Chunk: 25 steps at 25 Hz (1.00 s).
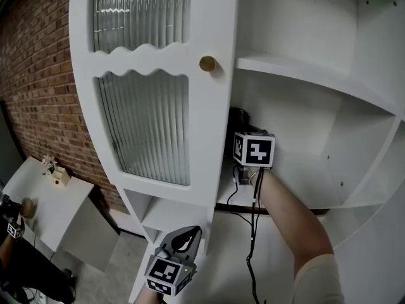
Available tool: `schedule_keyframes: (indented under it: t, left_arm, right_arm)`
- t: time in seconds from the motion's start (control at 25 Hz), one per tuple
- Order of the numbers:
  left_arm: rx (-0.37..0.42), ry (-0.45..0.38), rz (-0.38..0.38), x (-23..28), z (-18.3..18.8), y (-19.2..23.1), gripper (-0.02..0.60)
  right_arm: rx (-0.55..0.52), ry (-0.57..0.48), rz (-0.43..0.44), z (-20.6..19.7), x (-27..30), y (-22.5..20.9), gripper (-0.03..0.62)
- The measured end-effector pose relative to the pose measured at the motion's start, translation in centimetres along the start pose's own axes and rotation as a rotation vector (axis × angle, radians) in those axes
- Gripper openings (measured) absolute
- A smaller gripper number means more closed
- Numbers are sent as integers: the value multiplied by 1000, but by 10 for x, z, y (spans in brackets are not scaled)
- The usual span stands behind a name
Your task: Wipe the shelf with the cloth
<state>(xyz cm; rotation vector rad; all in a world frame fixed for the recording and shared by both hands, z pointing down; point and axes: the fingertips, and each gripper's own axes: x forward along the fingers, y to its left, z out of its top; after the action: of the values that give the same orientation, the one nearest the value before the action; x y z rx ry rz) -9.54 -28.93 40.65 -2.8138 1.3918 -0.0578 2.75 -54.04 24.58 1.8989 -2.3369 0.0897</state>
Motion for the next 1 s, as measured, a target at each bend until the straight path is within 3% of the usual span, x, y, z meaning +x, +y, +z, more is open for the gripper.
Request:
schedule_keyframes:
  t: [0.44, 1.0]
  left_arm:
    - [11, 13, -11, 7, -2, -10, 12]
    - [28, 24, -50, 29, 0, -63, 12]
  right_arm:
    - [24, 9, -32, -3, -3, -28, 86]
    - [51, 16, -106, -11, -44, -125, 87]
